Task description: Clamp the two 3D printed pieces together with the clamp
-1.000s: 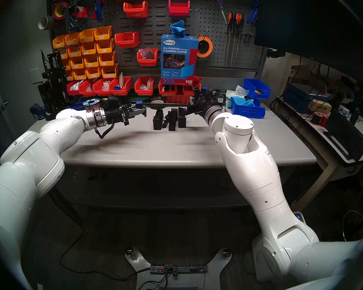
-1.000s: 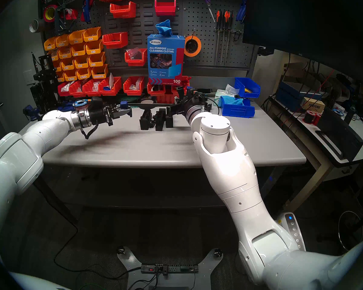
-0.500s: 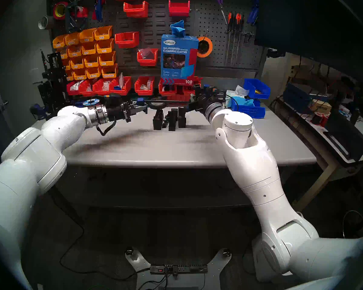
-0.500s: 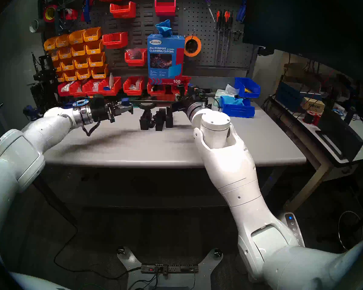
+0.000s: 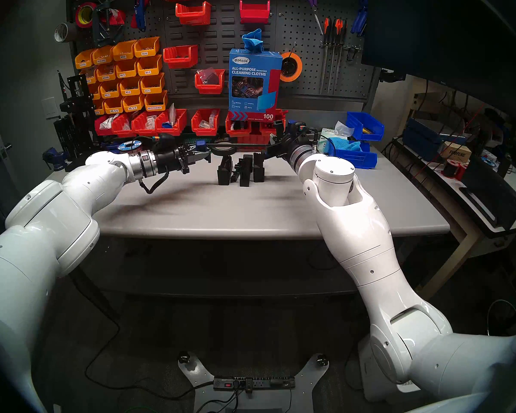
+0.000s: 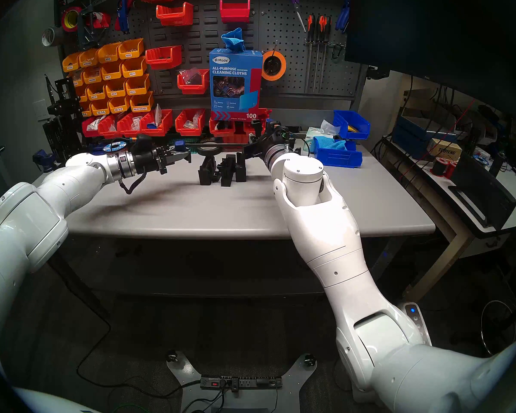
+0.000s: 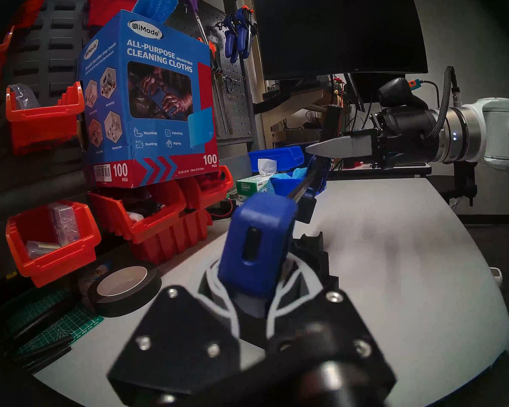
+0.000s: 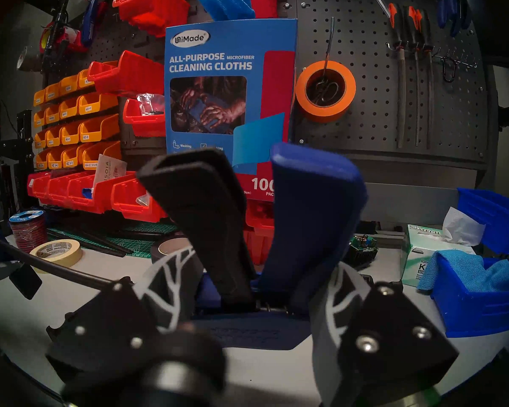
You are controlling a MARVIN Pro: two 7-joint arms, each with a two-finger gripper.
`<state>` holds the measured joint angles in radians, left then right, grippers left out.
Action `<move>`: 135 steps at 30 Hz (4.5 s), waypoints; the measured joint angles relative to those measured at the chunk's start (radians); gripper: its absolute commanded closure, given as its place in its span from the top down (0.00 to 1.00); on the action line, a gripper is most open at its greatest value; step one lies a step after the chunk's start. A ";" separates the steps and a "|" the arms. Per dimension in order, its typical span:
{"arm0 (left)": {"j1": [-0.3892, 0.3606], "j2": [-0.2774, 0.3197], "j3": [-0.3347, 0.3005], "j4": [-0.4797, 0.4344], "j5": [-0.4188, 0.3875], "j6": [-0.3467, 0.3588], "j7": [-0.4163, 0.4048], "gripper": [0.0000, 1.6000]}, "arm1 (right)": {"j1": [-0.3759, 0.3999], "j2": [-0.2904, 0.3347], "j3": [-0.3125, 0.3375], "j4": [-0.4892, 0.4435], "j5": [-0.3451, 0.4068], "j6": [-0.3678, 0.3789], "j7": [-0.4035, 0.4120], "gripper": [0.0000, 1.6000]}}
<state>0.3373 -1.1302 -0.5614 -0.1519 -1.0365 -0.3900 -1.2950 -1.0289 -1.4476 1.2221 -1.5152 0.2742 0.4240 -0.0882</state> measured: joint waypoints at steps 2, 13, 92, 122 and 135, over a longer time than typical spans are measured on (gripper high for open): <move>0.000 -0.004 0.000 0.002 0.004 0.004 0.009 0.00 | 0.004 -0.001 0.000 0.007 -0.002 -0.002 0.000 0.00; 0.000 -0.022 0.000 0.009 0.026 0.023 0.052 0.00 | 0.021 -0.002 -0.001 0.041 -0.010 -0.009 0.000 0.00; 0.016 -0.063 -0.001 0.026 0.141 0.091 0.250 0.00 | 0.136 -0.045 -0.038 0.269 -0.036 -0.036 0.013 0.00; 0.021 -0.065 -0.003 0.026 0.164 0.100 0.274 0.00 | 0.154 -0.050 -0.048 0.308 -0.038 -0.036 0.018 0.00; 0.021 -0.069 -0.003 0.025 0.171 0.101 0.283 0.00 | 0.158 -0.050 -0.049 0.313 -0.039 -0.031 0.018 0.00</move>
<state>0.3585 -1.1992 -0.5642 -0.1272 -0.8658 -0.2888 -1.0117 -0.8705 -1.4981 1.1734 -1.2026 0.2356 0.3929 -0.0705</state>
